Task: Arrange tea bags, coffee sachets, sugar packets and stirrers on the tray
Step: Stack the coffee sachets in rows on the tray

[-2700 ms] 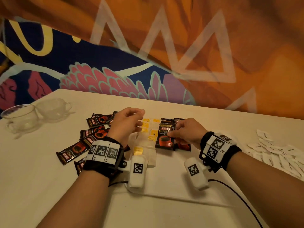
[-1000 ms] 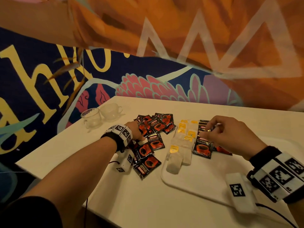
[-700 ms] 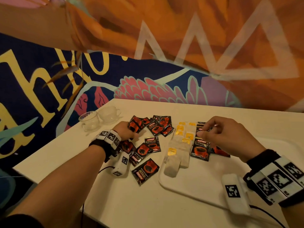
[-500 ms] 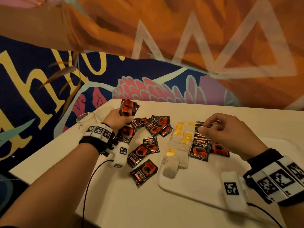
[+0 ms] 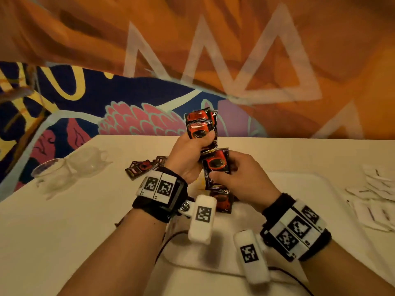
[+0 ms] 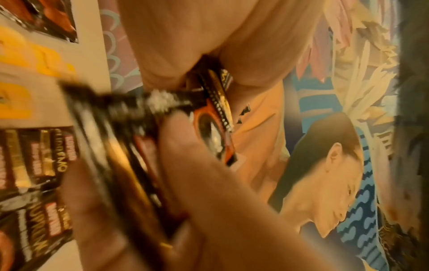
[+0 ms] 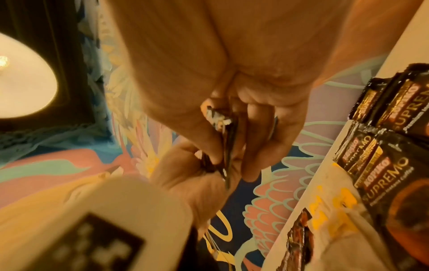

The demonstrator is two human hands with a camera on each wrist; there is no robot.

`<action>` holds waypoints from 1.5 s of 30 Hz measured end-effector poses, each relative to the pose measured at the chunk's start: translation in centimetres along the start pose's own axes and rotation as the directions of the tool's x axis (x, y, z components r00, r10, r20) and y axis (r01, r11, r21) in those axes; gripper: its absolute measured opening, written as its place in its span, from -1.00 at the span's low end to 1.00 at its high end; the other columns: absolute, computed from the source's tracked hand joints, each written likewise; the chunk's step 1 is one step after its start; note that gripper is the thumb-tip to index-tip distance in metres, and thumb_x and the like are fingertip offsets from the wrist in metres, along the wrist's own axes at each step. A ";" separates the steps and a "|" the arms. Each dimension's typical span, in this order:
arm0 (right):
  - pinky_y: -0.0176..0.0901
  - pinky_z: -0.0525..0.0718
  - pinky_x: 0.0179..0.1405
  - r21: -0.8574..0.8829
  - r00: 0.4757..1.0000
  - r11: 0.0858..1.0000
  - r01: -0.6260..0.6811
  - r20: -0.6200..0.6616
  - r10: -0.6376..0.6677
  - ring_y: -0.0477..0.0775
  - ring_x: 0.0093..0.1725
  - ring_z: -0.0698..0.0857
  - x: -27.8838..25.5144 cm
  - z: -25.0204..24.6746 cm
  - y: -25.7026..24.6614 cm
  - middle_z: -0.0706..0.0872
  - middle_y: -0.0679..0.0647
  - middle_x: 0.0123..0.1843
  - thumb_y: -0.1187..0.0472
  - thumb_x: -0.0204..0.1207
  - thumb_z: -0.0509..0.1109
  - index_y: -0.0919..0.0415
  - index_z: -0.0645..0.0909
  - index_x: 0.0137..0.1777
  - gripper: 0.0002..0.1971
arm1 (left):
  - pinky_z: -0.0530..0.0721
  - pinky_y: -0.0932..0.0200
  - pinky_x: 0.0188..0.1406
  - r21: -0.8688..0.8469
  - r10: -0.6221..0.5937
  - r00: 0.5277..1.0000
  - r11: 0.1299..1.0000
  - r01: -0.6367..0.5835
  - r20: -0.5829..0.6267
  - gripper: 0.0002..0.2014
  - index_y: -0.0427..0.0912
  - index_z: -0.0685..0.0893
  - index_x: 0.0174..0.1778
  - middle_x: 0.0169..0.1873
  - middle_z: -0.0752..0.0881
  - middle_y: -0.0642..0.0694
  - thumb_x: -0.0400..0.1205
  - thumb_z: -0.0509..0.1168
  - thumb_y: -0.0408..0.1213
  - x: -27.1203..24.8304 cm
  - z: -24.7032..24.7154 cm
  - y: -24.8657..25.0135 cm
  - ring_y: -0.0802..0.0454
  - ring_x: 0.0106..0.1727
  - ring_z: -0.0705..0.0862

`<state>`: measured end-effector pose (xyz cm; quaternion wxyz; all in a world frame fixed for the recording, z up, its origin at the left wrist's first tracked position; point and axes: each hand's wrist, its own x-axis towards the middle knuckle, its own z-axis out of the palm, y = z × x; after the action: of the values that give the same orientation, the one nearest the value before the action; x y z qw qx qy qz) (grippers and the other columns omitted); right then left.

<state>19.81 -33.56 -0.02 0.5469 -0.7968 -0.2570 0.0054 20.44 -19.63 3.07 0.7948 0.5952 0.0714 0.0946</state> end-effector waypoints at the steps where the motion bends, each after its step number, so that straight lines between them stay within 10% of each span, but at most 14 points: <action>1: 0.21 0.72 -0.01 0.031 1.000 1.000 -0.002 -0.031 0.003 0.05 -0.16 0.76 0.1 -0.6 0.1 0.79 -0.01 -0.20 0.11 0.27 0.51 0.07 0.72 -0.09 -0.80 | 0.71 -0.05 -0.08 -0.034 -0.003 1.000 0.999 0.003 -0.011 -0.81 -0.25 0.65 0.13 -0.19 0.72 -0.17 0.61 0.31 -0.38 0.3 0.1 0.1 -0.11 -0.12 0.71; 12: -0.23 0.63 -0.31 0.422 0.991 0.906 -0.025 -0.112 0.079 -0.02 -0.29 0.71 1.3 -4.6 1.6 0.77 0.08 -0.24 0.51 0.44 0.44 0.21 0.68 -0.15 -0.82 | 0.76 0.00 -0.34 -0.040 -0.060 0.998 0.997 0.058 -0.031 -0.84 -0.31 0.65 -0.10 -0.27 0.76 -0.27 0.58 0.18 -0.55 -1.2 -1.6 -2.6 -0.20 -0.29 0.75; 20: -0.04 0.71 -0.19 0.159 0.998 0.987 -0.006 -0.060 0.016 0.02 -0.26 0.75 1.0 -3.6 1.9 0.78 0.05 -0.25 0.35 0.43 0.54 0.10 0.71 -0.10 -0.86 | 0.69 -0.20 0.10 -0.013 -0.031 0.993 0.999 0.032 0.116 -0.70 -0.18 0.65 0.18 0.03 0.80 -0.23 0.56 0.33 -0.16 -3.3 -1.0 -4.4 -0.21 0.07 0.78; 26: -0.06 0.62 -0.34 0.207 0.988 0.975 -0.083 -0.114 0.108 0.11 -0.35 0.70 1.0 -3.2 2.7 0.76 0.12 -0.35 0.28 0.37 0.61 0.12 0.65 -0.22 -0.84 | 0.76 0.11 -0.28 0.108 0.097 0.995 0.989 -0.100 0.035 -0.83 -0.28 0.70 0.09 -0.11 0.82 -0.22 0.63 0.33 -0.31 -3.2 -0.8 -5.0 -0.11 -0.12 0.82; 31: -0.17 0.55 -0.45 0.099 0.950 0.950 -0.295 -0.076 0.303 0.07 -0.38 0.68 1.2 -5.8 4.6 0.76 0.20 -0.31 0.32 0.40 0.58 0.24 0.62 -0.15 -0.84 | 0.63 0.20 -0.49 -0.302 -0.060 0.998 0.952 0.053 -0.013 -0.87 -0.32 0.62 0.01 -0.39 0.61 -0.16 0.67 0.20 -0.37 -2.4 -1.2 -4.1 -0.02 -0.40 0.63; 45: -0.31 0.59 -0.56 -0.318 0.898 0.849 -0.421 -0.014 0.440 -0.09 -0.38 0.78 1.6 -4.9 5.3 0.80 0.09 -0.16 0.21 0.38 0.61 0.15 0.56 -0.13 -0.76 | 0.72 0.13 -0.41 -0.307 -0.068 0.998 0.949 0.068 0.011 -0.83 -0.31 0.62 0.09 -0.34 0.66 -0.17 0.67 0.19 -0.35 -2.2 -1.9 -4.0 -0.05 -0.34 0.69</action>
<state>24.75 -38.61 -2.21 0.3904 -0.9099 -0.0858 0.1105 18.16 -19.48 -1.28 0.8804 0.4617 0.0761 0.0769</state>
